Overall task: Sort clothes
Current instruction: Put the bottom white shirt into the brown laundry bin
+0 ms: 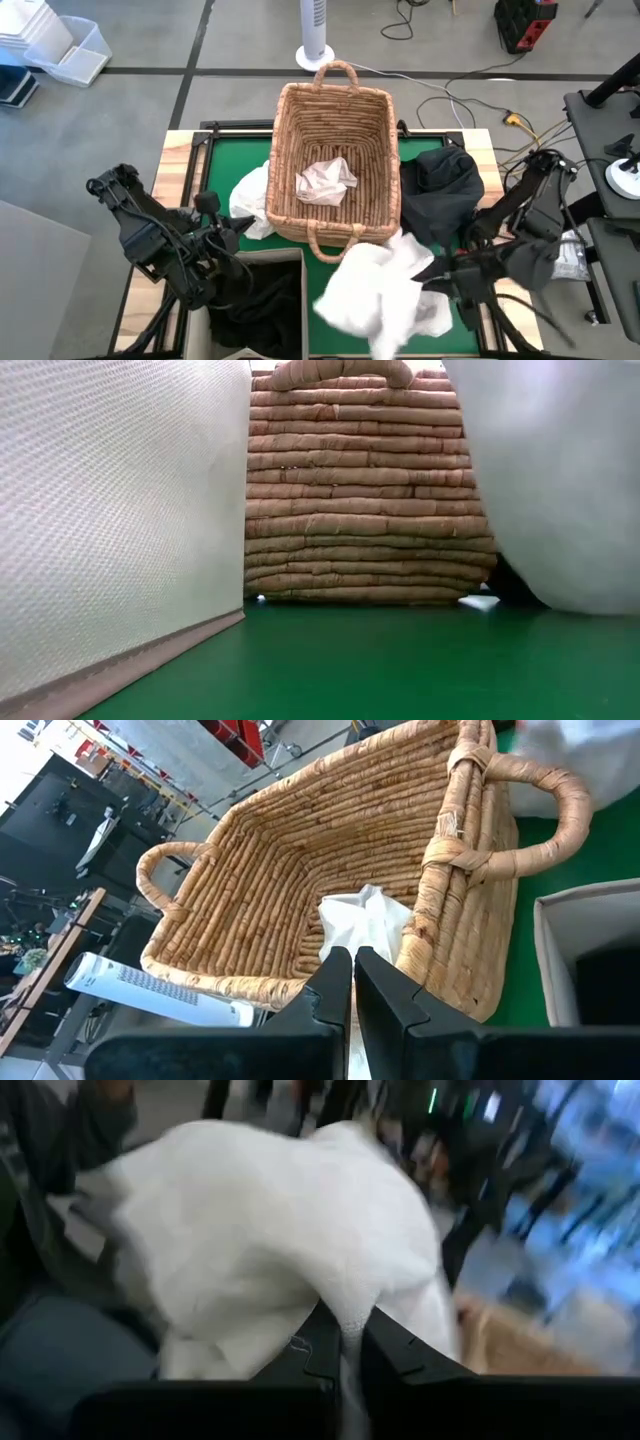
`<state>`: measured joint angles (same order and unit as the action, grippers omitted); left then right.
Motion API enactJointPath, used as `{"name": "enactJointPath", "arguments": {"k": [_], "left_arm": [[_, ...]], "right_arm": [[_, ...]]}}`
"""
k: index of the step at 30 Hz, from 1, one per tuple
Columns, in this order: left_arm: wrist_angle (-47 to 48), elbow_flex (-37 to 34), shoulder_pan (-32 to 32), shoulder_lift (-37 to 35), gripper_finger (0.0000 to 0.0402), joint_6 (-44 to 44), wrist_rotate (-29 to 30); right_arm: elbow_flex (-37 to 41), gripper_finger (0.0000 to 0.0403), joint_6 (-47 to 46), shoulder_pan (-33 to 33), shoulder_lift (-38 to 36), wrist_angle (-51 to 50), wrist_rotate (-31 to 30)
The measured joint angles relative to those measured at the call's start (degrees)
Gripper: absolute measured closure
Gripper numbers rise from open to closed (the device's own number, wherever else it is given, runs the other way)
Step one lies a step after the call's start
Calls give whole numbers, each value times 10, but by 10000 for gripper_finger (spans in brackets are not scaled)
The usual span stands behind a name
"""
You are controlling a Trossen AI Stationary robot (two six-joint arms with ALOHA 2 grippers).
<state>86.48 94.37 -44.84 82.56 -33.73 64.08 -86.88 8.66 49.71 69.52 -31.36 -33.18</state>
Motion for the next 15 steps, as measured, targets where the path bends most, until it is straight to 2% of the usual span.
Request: {"name": "enactJointPath", "arguments": {"k": [8,15], "left_arm": [[-4,0,0,0,401,-5,0],[-4,0,0,0,401,-15,0]], "right_arm": [[-56,392,236,-12,0,174,-21],[-138,391,348,-51,8,273,6]]}}
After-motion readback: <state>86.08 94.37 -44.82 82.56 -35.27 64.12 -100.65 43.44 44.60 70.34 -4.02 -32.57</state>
